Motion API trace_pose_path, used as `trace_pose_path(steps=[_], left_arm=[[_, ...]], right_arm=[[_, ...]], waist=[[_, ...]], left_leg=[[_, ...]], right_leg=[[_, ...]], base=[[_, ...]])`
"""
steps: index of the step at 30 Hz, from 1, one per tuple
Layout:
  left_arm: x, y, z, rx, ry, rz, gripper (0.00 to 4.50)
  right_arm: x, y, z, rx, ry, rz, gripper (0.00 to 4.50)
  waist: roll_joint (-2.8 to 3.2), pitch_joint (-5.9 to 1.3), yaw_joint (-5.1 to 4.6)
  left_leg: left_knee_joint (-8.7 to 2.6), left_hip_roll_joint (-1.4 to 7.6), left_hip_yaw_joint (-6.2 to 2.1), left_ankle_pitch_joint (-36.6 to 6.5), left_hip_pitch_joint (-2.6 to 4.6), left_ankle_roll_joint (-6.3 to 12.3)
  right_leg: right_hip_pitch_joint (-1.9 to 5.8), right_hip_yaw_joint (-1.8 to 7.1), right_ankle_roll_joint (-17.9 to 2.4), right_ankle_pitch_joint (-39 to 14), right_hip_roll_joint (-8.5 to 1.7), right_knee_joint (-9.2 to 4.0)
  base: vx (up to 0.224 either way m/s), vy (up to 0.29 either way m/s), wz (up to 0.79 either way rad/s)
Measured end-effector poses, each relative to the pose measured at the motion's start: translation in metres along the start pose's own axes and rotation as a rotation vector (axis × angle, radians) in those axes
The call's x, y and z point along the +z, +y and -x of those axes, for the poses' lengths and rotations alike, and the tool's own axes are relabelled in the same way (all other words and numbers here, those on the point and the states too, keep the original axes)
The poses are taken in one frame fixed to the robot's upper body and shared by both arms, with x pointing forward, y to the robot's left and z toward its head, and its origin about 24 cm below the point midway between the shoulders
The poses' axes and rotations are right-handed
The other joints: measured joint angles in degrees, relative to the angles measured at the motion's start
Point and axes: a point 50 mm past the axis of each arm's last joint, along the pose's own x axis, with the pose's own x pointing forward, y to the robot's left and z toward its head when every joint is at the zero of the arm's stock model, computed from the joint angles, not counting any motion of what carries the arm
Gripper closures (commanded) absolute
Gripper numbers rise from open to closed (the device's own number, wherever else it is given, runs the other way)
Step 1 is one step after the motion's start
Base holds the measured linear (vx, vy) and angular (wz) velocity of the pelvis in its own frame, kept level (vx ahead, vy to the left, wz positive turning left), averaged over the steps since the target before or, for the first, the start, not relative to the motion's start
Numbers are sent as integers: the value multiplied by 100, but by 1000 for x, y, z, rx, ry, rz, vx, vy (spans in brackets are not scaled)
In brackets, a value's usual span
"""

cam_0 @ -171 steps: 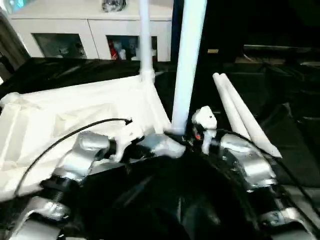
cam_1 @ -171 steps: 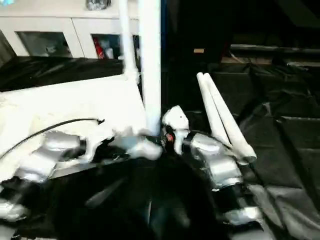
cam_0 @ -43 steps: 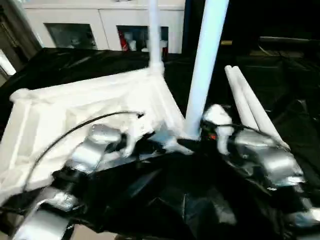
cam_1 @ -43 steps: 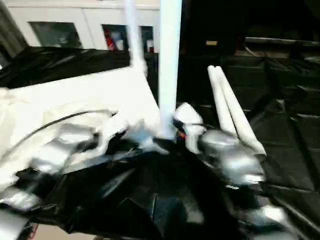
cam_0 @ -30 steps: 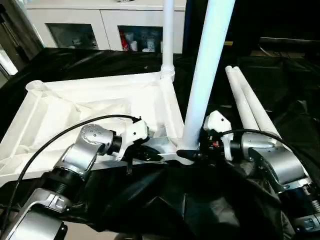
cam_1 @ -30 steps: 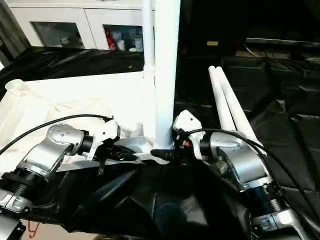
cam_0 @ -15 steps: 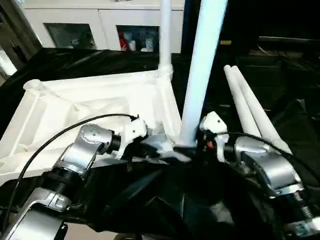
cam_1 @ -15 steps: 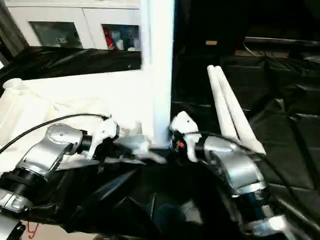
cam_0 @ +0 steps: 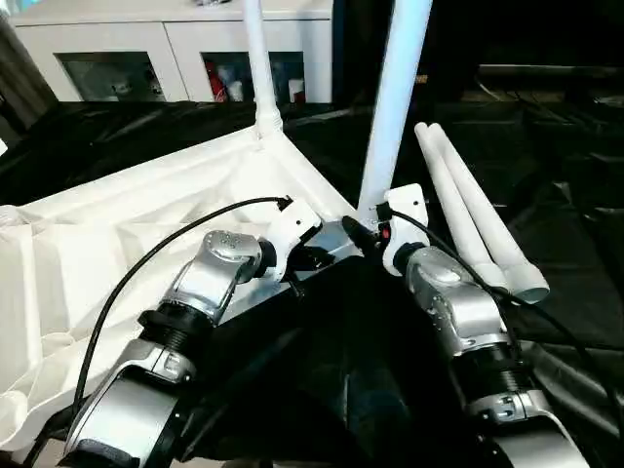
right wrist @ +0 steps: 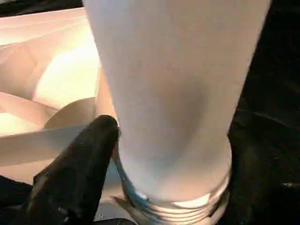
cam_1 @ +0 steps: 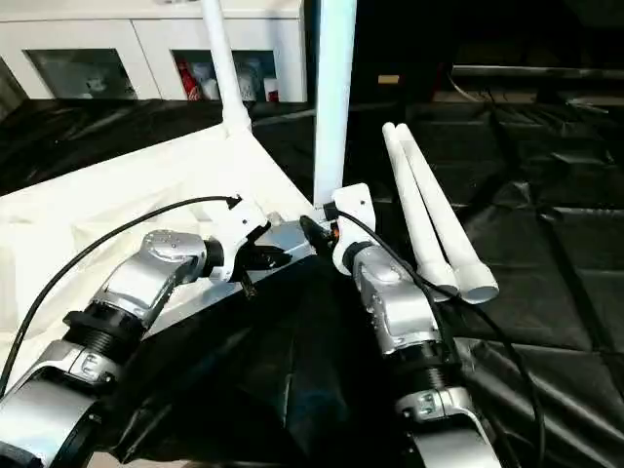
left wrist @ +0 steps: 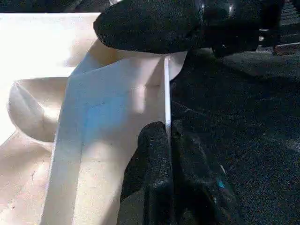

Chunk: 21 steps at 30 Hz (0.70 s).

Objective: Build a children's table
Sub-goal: Rotate leg to tighten

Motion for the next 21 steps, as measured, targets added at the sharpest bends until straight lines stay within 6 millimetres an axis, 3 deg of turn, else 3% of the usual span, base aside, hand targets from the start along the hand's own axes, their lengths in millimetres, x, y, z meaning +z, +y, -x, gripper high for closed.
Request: trace_pose_path(steps=[4, 10, 16, 21], left_arm=[[0, 0, 0, 2, -1, -2, 450], [-5, -1, 12, -89, -11, -49, 450], [-12, -8, 27, -253, -1, -103, 450], [-20, -11, 39, -340, 11, -142, 450]], right_arm=[[0, 0, 0, 22, -5, 4, 50], [0, -17, 21, 254, 59, 148, 50], [3, -26, 48, 533, 137, 280, 50], [5, -31, 64, 668, 177, 316, 50]], waist=[[3, 2, -1], [7, 6, 21], [8, 8, 205], [5, 10, 261]], left_leg=[[-2, 0, 0, 0, 2, 0], [-19, -1, 0, 7, -16, 13], [-12, 1, 1, 17, -29, 35], [4, 1, 3, 15, -35, 39]], right_leg=[[0, 0, 1, 0, 0, 1], [-11, -1, 7, -8, 0, -11], [-22, -4, 2, -17, 0, -6], [-22, -2, 2, -17, -2, 2]], base=[[0, 0, 0], [0, 0, 0], [0, 0, 0], [0, 0, 0]])
